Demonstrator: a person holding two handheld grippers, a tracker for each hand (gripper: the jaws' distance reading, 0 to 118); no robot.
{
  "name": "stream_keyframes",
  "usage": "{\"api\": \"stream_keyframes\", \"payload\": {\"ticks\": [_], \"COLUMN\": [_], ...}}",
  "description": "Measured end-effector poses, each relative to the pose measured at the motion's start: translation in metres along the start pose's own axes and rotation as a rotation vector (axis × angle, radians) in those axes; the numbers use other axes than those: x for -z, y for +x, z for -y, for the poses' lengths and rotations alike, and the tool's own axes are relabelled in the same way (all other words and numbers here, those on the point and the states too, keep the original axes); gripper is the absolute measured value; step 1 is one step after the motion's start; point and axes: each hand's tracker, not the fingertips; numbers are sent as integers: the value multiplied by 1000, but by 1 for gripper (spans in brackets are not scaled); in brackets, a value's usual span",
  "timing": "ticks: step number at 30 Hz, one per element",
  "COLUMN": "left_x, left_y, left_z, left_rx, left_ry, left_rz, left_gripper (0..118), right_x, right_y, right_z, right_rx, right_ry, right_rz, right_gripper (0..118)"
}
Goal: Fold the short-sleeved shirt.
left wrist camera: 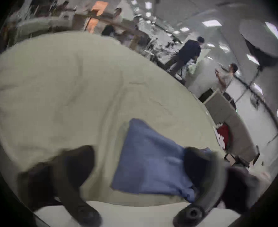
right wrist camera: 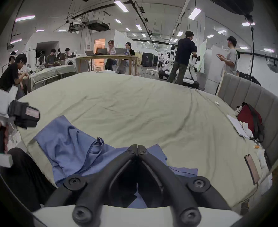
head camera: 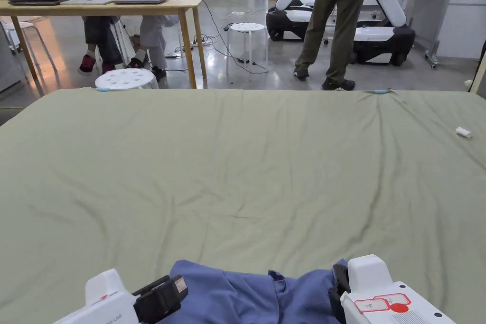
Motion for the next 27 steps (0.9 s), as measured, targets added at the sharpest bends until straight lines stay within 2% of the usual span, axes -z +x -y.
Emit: {"api": "stream_keyframes", "payload": {"ticks": [2,4,6,7,9,10,11,12,13,15,16,21,24,27], "left_x": [7,25,39,45,54,59,65,71,74,62,52,7,-9,-13], "left_y": [-14,-26,-32,-30,-26,-24,-24,-23,-22,-21,-17,-17,-9,22], "left_z": [1,5,12,12,11,14,17,20,21,19,11,-27,-36,-26], "left_rx": [-115,-257,-324,-330,-389,-426,-441,-435,-418,-400,-328,-22,165,308], "left_ry": [-6,-75,-61,-58,-100,-108,-127,-142,-127,-98,-69,84,123,126], "left_rz": [80,174,252,293,336,331,325,285,236,255,230,-9,-133,-168], "left_gripper": [109,107,104,96,70,63,63,33,20,15,14,13,13,13], "right_x": [-2,-1,-1,-3,-10,-10,-11,-9,-8,-11,-13,-13,-10,-9], "right_y": [-6,-10,-12,-12,-14,-15,-16,-16,-16,-16,-16,-15,-17,-18], "right_z": [-5,-9,-12,-15,-24,-26,-28,-26,-27,-30,-31,-33,-32,-29], "right_rx": [-1,-10,-9,0,3,-2,-7,-12,-13,-16,-22,-32,-10,-10], "right_ry": [3,6,9,11,16,16,17,21,23,26,28,29,21,10], "right_rz": [4,5,8,8,11,16,21,24,29,33,38,24,0,-9], "right_gripper": [0,0,0,0,0,0,0,0,0,0,0,0,0,0]}}
